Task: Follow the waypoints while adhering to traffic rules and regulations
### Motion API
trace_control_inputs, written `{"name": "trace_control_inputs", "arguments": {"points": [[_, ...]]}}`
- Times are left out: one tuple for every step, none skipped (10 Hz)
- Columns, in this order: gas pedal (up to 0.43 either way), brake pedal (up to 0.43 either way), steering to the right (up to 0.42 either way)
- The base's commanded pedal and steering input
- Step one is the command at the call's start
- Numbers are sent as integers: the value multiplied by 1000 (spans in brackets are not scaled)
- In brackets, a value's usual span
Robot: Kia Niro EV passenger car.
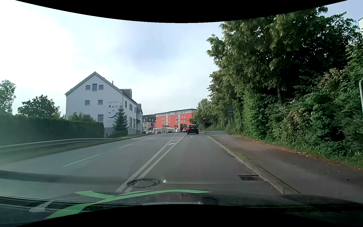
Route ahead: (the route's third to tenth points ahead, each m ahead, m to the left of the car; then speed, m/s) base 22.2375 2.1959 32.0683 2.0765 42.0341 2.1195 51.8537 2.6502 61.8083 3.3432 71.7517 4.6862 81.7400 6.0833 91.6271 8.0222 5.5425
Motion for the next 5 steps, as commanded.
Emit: {"name": "trace_control_inputs", "arguments": {"points": [[98, 0, 11], [98, 0, 11], [98, 0, 11], [98, 0, 11], [98, 0, 10]]}}
